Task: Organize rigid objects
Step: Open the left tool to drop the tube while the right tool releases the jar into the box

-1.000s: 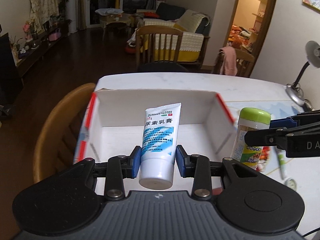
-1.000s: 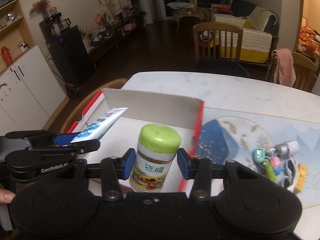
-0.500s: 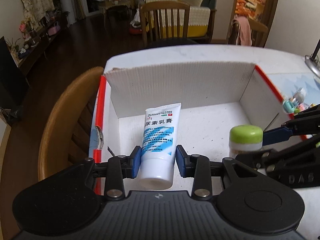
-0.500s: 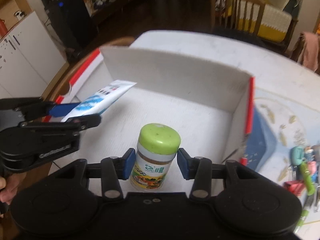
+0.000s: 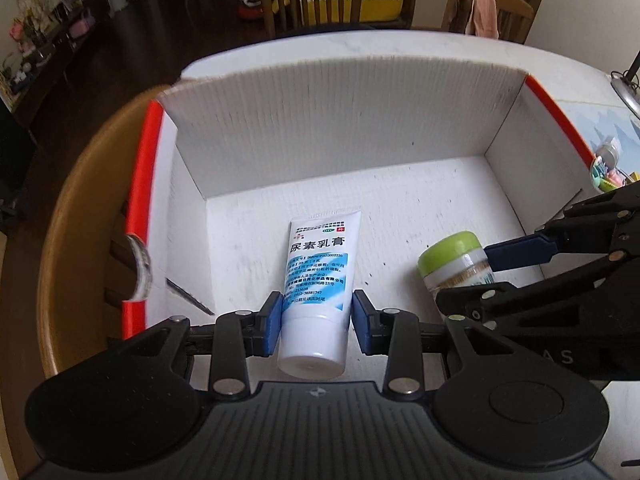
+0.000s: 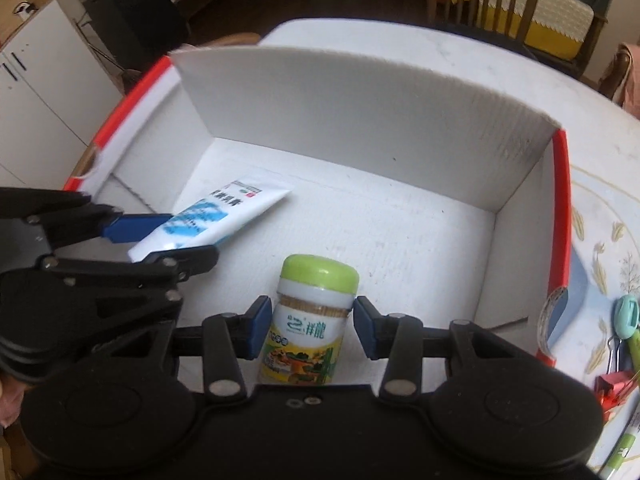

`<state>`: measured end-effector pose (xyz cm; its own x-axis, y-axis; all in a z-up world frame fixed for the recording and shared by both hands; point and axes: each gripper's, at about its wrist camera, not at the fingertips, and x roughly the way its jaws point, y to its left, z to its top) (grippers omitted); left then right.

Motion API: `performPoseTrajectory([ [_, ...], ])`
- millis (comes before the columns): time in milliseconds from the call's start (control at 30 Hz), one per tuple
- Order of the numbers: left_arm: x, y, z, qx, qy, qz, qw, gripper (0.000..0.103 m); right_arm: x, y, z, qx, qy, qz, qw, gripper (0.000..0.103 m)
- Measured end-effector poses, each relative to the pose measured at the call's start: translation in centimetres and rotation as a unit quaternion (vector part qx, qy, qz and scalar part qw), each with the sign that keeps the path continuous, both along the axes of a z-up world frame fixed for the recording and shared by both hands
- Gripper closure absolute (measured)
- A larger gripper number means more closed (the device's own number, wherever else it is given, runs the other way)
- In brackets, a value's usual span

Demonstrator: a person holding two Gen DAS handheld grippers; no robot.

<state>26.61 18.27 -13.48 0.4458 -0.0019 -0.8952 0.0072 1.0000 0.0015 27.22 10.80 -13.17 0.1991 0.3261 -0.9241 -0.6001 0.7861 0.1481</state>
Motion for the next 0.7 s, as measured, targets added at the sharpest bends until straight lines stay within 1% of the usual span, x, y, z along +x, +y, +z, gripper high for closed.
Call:
performPoseTrajectory([
  [167, 0.5, 0.3, -0.6, -0.007, 0.023, 0.004, 0.9997, 0.067, 0.6, 0.0, -0.5, -0.003, 0.007, -0.01, 1.0, 0.058],
  [200, 0.5, 0.2, -0.7, -0.007, 0.024, 0.003, 0.9997, 0.067, 0.7, 0.0, -0.5, -0.003, 0.008, -0.013, 1.0, 0.057],
  [267, 0.8, 0.5, -0.7, -0.012, 0.025, 0.005, 0.9996, 0.067, 0.7, -0.2, -0.4, -0.002, 0.011, -0.017, 1.0, 0.058],
  [333, 0.8, 0.6, -0.6, -0.017, 0.026, 0.005, 0.9995, 0.067, 0.7, -0.4, -0.2, 0.004, 0.01, -0.018, 1.0, 0.054],
  [500, 0.8, 0.5, 0.1, -0.023, 0.017, 0.014, 0.9995, 0.067, 0.4, -1.1, 0.8, 0.013, -0.001, -0.023, 1.0, 0.045],
  [667, -0.1, 0.4, 1.2, -0.029, 0.003, 0.019, 0.9994, 0.066, -0.2, -2.0, 2.3, 0.029, -0.008, -0.028, 0.999, 0.045],
  [700, -0.3, 0.4, 1.5, -0.03, -0.001, 0.02, 0.9993, 0.064, -0.4, -2.2, 2.6, 0.032, -0.01, -0.029, 0.999, 0.045],
])
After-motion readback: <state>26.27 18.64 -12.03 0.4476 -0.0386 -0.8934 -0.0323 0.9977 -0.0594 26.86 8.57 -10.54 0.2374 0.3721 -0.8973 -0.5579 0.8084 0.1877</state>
